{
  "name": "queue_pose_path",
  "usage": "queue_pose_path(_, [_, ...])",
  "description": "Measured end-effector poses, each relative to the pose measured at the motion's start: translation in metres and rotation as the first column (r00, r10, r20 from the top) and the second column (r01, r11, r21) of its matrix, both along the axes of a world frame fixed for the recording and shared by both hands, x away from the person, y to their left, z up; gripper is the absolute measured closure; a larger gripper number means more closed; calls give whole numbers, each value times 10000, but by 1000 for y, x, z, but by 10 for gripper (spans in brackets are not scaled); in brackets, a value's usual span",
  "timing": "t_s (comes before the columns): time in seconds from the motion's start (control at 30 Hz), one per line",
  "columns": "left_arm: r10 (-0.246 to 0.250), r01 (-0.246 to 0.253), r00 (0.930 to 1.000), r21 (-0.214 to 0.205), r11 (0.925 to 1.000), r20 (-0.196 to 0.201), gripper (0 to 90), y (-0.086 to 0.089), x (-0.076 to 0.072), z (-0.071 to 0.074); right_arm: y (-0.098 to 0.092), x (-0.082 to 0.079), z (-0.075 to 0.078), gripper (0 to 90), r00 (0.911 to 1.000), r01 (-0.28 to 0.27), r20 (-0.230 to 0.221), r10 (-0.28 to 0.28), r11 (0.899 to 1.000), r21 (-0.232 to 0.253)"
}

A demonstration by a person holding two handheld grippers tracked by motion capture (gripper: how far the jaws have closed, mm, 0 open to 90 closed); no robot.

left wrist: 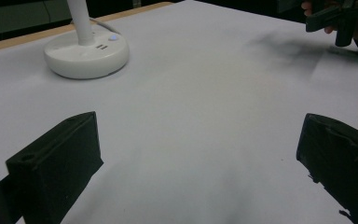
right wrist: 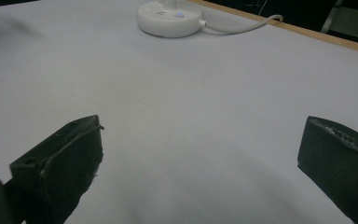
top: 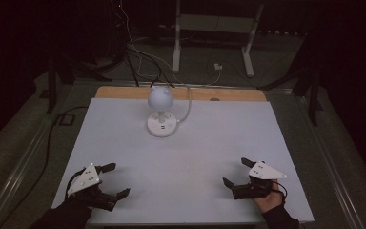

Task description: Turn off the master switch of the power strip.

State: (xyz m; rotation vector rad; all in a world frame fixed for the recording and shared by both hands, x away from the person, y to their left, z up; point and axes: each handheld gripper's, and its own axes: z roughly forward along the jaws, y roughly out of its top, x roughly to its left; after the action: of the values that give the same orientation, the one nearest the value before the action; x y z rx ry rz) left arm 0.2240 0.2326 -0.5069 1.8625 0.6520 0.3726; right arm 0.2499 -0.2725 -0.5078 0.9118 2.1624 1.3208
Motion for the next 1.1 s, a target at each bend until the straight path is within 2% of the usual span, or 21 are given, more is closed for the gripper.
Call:
queue_pose_path(0.13, [-67, 67, 10000, 143, 9999, -24, 4, 0, 0, -1, -1, 0, 0, 0, 9999, 101, -30, -101, 9999, 52])
queue_pose_path(0.33, [-55, 55, 10000, 185, 9998, -16, 4, -1, 0, -1, -1, -2, 3, 0, 9994, 283, 171, -286, 9995, 142])
queue_pose_path(0.53, [-67, 67, 10000, 243, 9997, -8, 4, -2, -1, -1, -1, -2, 2, 0, 9993, 324, 197, -326, 9995, 65])
queue_pose_path(0.67, [-42, 42, 10000, 241, 9997, -17, 4, -2, -1, 1, 0, -3, 3, 0, 9983, 455, 369, -456, 9990, 25])
queue_pose_path(0.77, [27, -24, 9999, 207, 9998, -128, 3, -1, 0, 3, -1, -2, 4, 0, 9970, 597, 474, -605, 9980, 190])
queue_pose_path(0.87, [34, -33, 9999, 165, 9999, -105, 3, -1, 0, 6, 0, -2, 4, 0, 9969, 635, 461, -641, 9979, 139])
queue_pose_path(0.97, [-51, 47, 9997, -130, 9999, -246, 3, -3, 2, 12, 0, -2, 4, 0, 9957, 750, 535, -754, 9971, 97])
queue_pose_path(1.1, [56, -53, 9999, 185, 9998, -145, 3, -7, 7, 18, 1, -4, 5, 0, 9949, 789, 617, -799, 9967, 185])
